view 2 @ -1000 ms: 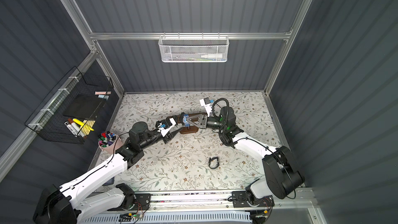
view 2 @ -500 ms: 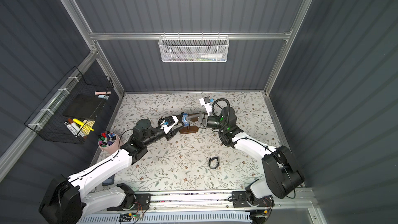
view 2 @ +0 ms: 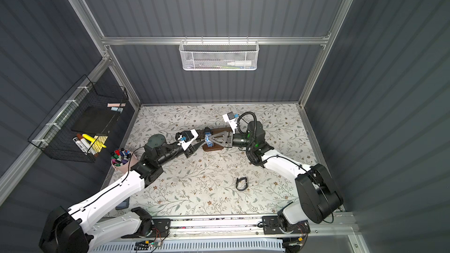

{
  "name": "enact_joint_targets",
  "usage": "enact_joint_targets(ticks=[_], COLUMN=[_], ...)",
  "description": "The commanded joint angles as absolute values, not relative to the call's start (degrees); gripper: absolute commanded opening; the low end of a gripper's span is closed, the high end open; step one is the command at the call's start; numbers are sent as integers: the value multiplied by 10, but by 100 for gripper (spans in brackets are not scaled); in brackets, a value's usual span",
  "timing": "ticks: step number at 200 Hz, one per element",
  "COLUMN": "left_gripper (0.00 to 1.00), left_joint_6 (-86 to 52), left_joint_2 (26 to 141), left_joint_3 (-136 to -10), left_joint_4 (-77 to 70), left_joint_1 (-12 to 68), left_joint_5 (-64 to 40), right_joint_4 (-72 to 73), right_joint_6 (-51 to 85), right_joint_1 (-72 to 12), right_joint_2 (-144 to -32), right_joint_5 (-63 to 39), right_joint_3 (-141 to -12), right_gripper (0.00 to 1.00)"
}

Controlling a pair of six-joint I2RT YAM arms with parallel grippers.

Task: Place watch on stand
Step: Pick up the watch at the center of the board.

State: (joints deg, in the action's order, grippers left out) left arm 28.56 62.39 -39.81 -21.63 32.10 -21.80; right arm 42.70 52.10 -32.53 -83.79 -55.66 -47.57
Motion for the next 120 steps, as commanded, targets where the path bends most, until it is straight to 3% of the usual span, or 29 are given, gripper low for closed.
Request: enact_joint_targets(ticks=[1,84,106,120], left_gripper=[50,46,37,24], left_joint_6=[280,141,133,126], left_joint_2=[634,702,710,716], left_joint_3=[-415,-436,-433,-437], left_joint_4=[-230,-288,-293,-292], left_joint_1=[323,305,300,297], left_joint_5=[-227,-308,-317,-329], right_joint_4=[431,434,445,444], right_joint_6=[526,505,504,499], right_joint_1=[-331,-337,-338,-338], right_joint_2=[-839,-821,-814,-808], right_joint_5=[-573,-568,-572,-571], right_joint_3=[-482,-488,-488,-485], right_gripper=[0,0,0,0])
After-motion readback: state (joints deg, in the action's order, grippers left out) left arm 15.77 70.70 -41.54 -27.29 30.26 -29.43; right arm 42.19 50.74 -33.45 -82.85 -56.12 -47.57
